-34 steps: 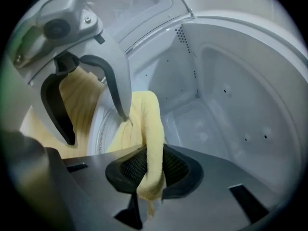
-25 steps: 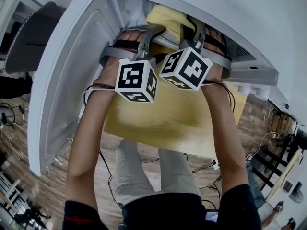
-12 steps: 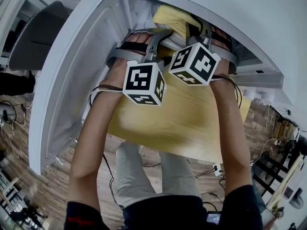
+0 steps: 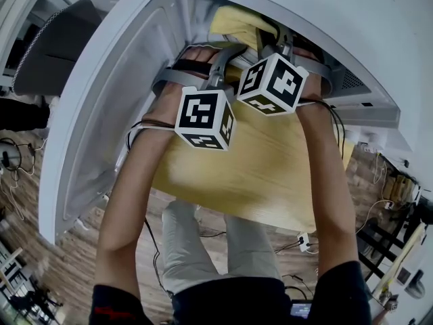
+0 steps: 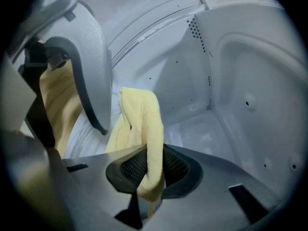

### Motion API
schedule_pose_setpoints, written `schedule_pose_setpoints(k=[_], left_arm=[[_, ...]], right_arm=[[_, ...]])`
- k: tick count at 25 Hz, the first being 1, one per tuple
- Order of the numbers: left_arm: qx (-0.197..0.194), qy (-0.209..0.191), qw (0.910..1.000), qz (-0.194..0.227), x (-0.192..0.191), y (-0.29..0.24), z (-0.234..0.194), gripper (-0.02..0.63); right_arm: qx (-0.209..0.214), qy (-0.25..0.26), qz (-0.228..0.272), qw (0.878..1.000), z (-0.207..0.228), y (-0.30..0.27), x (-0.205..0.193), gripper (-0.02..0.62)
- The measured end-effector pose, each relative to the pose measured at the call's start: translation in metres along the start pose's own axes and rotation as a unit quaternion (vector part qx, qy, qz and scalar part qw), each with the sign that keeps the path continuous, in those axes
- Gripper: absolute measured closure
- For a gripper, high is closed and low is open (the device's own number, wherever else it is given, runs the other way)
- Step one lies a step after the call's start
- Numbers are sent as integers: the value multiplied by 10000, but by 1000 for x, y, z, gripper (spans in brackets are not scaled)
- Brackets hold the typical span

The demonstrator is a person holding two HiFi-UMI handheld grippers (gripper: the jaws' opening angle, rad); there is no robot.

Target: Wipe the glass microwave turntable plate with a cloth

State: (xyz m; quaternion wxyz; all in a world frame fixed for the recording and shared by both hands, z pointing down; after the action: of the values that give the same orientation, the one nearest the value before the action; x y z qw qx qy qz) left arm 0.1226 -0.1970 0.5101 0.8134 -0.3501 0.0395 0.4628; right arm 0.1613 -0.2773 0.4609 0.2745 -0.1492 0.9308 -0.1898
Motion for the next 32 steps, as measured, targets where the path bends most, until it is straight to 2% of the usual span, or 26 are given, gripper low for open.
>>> schedule_pose_setpoints(k=[11, 18, 32], left_arm=[[44, 41, 10000, 14, 1, 0, 0, 245], [54, 45, 10000, 3, 1, 0, -1, 245], [92, 82, 9999, 0, 1, 0, -1, 248]], right_arm=[[166, 185, 359, 9990, -11, 2, 17, 532], [145, 249, 396, 9988, -13, 2, 18, 532], [-115, 306, -101, 9994, -5, 7, -2, 531]])
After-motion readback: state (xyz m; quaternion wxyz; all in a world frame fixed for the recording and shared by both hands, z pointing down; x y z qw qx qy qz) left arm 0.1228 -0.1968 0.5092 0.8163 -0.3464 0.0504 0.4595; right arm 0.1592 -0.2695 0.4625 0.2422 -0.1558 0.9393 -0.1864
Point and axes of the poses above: the fingertips, and each gripper's own axes: y backward along the fingers, z to its right, x out of its top, the point moved 2 cm from there along y, backward along the fingers, and after that the axes turned 14 degrees about -y, right-handed, at the moved point
